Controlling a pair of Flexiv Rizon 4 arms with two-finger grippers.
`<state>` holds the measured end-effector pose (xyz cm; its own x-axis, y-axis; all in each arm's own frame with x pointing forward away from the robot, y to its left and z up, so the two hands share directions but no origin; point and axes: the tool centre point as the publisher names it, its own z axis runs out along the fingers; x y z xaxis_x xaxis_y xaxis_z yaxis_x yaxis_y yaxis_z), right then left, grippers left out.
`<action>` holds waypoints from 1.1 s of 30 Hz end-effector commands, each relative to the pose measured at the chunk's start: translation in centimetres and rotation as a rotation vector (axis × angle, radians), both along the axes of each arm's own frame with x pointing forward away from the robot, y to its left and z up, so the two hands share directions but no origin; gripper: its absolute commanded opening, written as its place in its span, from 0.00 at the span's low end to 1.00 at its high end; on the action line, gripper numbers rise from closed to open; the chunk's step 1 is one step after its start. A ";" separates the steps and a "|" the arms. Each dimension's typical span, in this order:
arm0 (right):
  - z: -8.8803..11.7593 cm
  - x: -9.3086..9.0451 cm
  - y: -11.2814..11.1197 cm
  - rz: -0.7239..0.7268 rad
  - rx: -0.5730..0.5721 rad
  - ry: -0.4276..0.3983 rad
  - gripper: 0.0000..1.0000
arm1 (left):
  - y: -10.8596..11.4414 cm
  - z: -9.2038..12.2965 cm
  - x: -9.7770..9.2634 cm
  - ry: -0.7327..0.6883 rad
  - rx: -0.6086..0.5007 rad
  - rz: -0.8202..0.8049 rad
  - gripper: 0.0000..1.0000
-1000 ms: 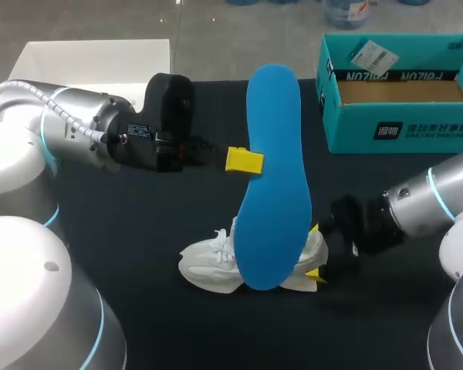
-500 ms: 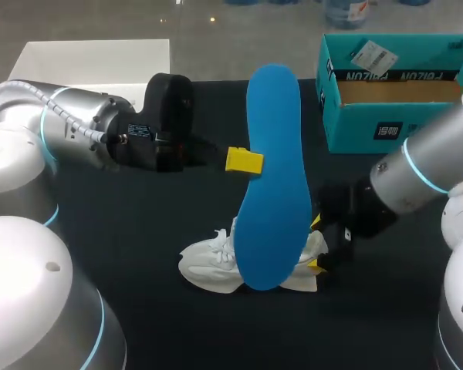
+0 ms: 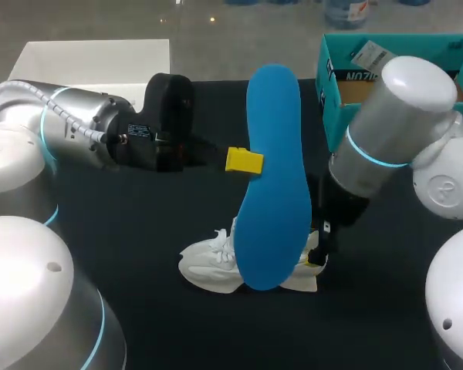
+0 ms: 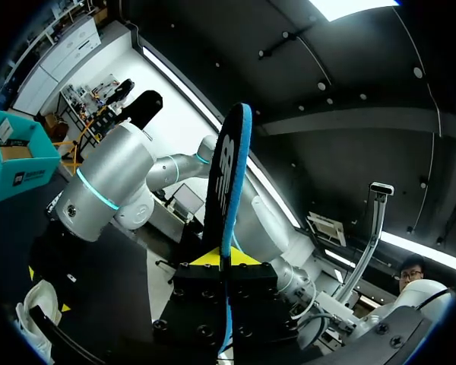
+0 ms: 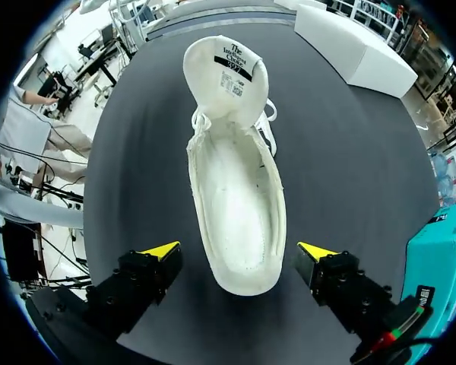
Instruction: Take the shoe out of the shoebox, open the shoe tongue, remove and reinsert the insole, then place the shoe into the shoebox
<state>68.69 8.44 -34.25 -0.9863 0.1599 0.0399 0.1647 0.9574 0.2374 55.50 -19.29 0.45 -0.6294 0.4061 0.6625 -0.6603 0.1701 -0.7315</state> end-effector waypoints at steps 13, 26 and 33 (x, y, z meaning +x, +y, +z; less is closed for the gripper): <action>0.7 -0.1 0.2 0.023 -0.285 0.027 1.00 | -0.1 -0.1 -0.1 0.001 -0.003 0.002 0.00; 0.7 -0.6 0.4 0.019 -0.247 0.018 1.00 | -0.1 -0.1 -0.1 0.001 -0.003 0.002 0.00; 0.7 -0.6 0.4 0.019 -0.247 0.018 1.00 | -0.1 -0.1 -0.1 0.001 -0.003 0.002 0.00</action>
